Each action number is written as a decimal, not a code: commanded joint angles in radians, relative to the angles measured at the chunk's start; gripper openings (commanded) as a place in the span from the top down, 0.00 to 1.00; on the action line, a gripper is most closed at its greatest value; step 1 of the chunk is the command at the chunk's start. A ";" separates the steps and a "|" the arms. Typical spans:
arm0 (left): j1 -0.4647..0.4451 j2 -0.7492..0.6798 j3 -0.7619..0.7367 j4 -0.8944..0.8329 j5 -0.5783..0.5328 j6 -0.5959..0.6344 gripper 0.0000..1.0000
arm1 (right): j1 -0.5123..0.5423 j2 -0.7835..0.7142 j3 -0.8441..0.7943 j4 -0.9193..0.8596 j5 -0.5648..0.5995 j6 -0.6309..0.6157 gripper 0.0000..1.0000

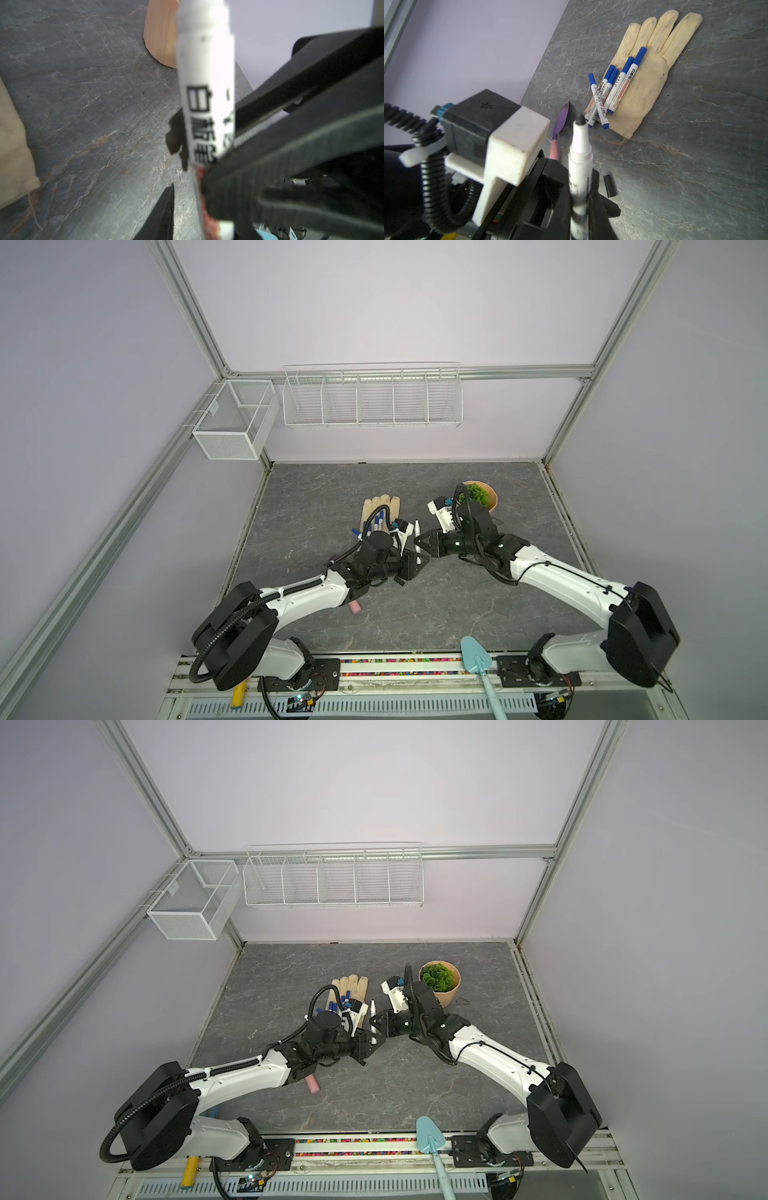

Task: Insert the pens into the pen caps
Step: 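Grasp the white marker with the left gripper from the right gripper, then release the marker, move the right gripper to the black cap, grasp it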

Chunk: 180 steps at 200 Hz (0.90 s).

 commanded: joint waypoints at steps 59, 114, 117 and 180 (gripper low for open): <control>0.002 -0.090 0.006 0.028 -0.061 0.037 0.87 | -0.032 -0.054 -0.030 -0.064 -0.082 -0.036 0.93; 0.004 -0.182 -0.050 -0.037 -0.187 0.026 1.00 | -0.021 -0.002 -0.004 -0.190 -0.069 -0.112 0.72; 0.005 -0.188 -0.059 -0.041 -0.208 0.017 1.00 | -0.016 0.001 -0.001 -0.201 -0.063 -0.119 0.68; 0.020 -0.375 -0.207 -0.199 -0.511 -0.110 1.00 | 0.154 0.181 0.135 -0.383 0.151 -0.266 0.58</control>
